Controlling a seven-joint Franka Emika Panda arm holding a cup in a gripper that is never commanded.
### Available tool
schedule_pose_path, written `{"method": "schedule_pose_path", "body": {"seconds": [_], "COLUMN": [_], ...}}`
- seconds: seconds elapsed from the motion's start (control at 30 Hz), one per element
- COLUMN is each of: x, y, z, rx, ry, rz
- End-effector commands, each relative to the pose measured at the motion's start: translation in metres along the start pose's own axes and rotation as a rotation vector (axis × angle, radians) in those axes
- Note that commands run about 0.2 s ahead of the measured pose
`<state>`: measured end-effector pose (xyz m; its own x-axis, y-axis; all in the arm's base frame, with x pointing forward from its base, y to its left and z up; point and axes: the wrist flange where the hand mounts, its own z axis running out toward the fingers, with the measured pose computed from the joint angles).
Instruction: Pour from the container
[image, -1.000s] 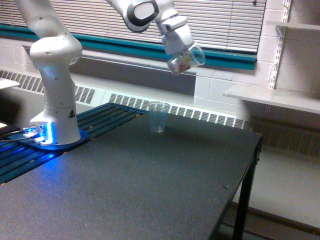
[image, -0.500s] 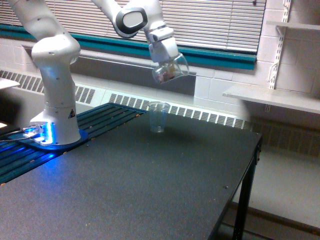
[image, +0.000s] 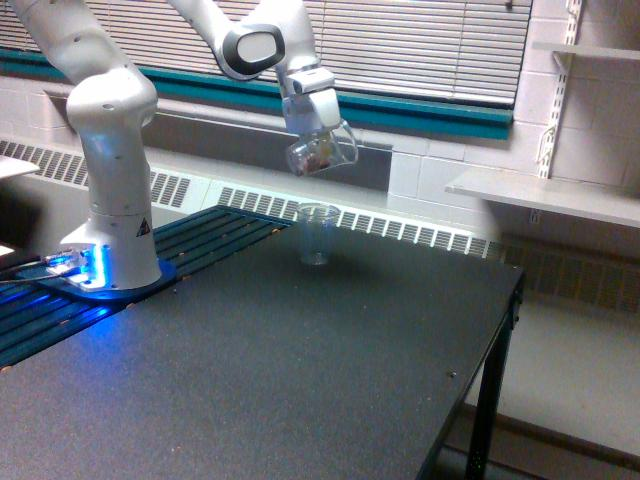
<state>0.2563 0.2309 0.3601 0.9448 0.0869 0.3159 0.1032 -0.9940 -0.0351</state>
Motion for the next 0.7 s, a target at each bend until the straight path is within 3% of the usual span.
{"method": "schedule_pose_path", "body": {"seconds": [0.03, 0.27, 0.7], "x": [-0.021, -0.034, -0.051], "y": [0.007, 0.019, 0.005], "z": [0.012, 0.02, 0.036], "rx": [-0.033, -0.061, -0.074], "ry": [-0.039, -0.064, -0.144], "rz": [0.023, 0.051, 0.004]}}
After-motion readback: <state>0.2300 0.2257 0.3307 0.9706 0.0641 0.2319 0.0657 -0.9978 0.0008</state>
